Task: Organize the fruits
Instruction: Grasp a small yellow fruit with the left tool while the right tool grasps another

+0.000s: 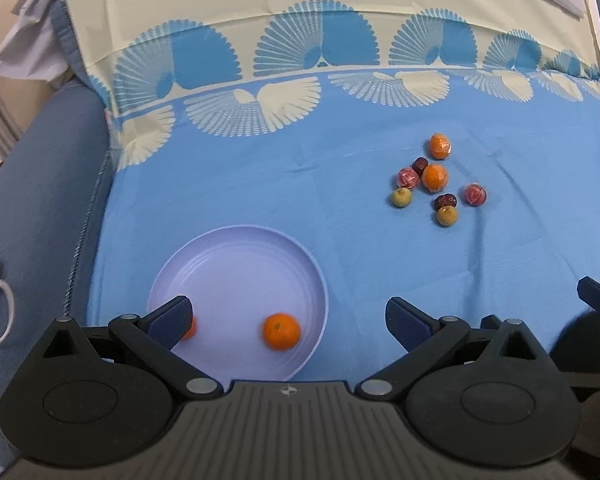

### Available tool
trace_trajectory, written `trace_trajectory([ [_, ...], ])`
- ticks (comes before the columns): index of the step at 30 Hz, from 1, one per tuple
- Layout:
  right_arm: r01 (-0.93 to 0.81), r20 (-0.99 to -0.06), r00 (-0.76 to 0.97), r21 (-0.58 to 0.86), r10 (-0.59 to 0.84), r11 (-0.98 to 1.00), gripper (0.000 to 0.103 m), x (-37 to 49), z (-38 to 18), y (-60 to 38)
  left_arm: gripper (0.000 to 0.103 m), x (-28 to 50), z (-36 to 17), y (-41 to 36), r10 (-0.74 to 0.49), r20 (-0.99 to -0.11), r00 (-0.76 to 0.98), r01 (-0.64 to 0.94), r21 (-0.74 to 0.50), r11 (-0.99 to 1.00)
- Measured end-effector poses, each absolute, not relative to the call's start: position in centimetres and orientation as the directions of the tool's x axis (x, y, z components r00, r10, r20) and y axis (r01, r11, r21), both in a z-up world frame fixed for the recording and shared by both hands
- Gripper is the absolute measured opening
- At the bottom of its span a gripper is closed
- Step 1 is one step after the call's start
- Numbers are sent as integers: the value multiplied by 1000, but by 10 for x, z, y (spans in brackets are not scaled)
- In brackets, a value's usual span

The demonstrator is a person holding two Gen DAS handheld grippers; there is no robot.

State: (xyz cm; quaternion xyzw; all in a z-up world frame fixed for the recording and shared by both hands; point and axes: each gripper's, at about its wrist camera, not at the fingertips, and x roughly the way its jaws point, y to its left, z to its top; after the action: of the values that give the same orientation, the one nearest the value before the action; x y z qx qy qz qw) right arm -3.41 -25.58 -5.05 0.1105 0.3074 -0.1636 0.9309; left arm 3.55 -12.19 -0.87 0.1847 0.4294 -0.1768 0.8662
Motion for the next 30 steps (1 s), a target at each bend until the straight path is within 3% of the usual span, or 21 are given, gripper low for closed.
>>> trace_trajectory([
  [8, 362, -581, 766, 35, -276, 932, 102, 18, -82, -284, 103, 91, -30, -177, -229, -824, 518, 540, 108, 835],
  [18, 351, -662, 707, 26, -247, 936, 101, 98, -143, -325, 103, 169, -104, -257, -233, -863, 449, 603, 100, 792],
  [21, 336, -681, 698, 39, -221, 941, 94, 116, -158, -333, 103, 188, -128, -272, -218, -884, 414, 612, 93, 786],
  [23, 327, -691, 695, 61, -196, 943, 81, 122, -167, -338, 103, 199, -140, -279, -216, -895, 390, 613, 78, 786],
  [24, 327, -688, 700, 72, -191, 942, 79, 122, -168, -340, 103, 202, -144, -281, -219, -900, 377, 615, 67, 785],
  [26, 341, -677, 705, 62, -212, 938, 55, 119, -167, -341, 103, 209, -153, -287, -223, -914, 338, 629, 43, 776],
  [30, 353, -676, 709, 96, -200, 931, 49, 111, -166, -349, 103, 211, -162, -291, -231, -922, 311, 649, 28, 760],
])
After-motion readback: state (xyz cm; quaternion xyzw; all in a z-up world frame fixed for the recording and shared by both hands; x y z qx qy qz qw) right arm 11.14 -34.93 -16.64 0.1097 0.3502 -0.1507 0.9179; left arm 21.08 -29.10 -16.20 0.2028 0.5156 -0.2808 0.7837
